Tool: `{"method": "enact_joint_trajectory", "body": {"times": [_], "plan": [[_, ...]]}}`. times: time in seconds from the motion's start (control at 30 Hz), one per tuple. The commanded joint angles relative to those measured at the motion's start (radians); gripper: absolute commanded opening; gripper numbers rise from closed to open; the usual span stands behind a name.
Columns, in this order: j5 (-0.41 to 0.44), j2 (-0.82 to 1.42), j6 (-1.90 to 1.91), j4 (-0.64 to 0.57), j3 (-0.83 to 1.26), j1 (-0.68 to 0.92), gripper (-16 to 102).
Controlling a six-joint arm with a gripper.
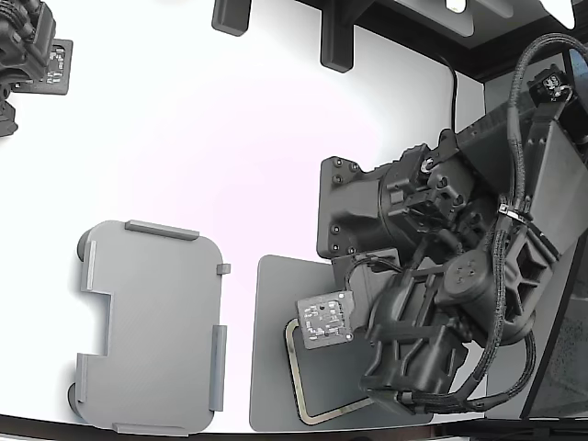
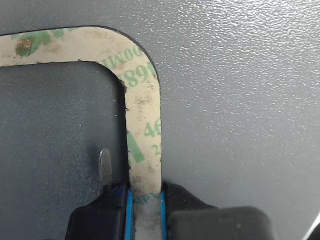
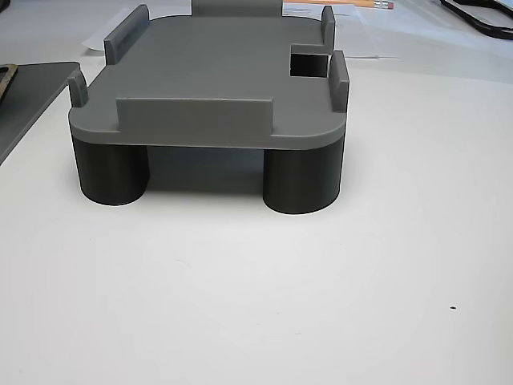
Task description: Move top rectangular frame to the holder.
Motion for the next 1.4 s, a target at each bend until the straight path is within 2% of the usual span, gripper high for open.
{"method": "enact_joint_trajectory", "body": {"times": [0.0,0.23,0.47,0.7,1.0,1.37], "plan": [[-0.005,0.015,-0.006,0.04,-0.067,-0.029,-10],[0.048,-0.018,0.11,0.216,-0.307,-0.057,-11],[0.141,-0.135,0.446,0.364,-0.589,-0.086,-11],[0.153,-0.221,0.764,0.364,-0.752,-0.166,-11],[0.255,-0.387,1.212,0.365,-0.887,-0.305,-11],[0.21,-0.54,1.424,0.365,-1.031,-0.37,-11]]}}
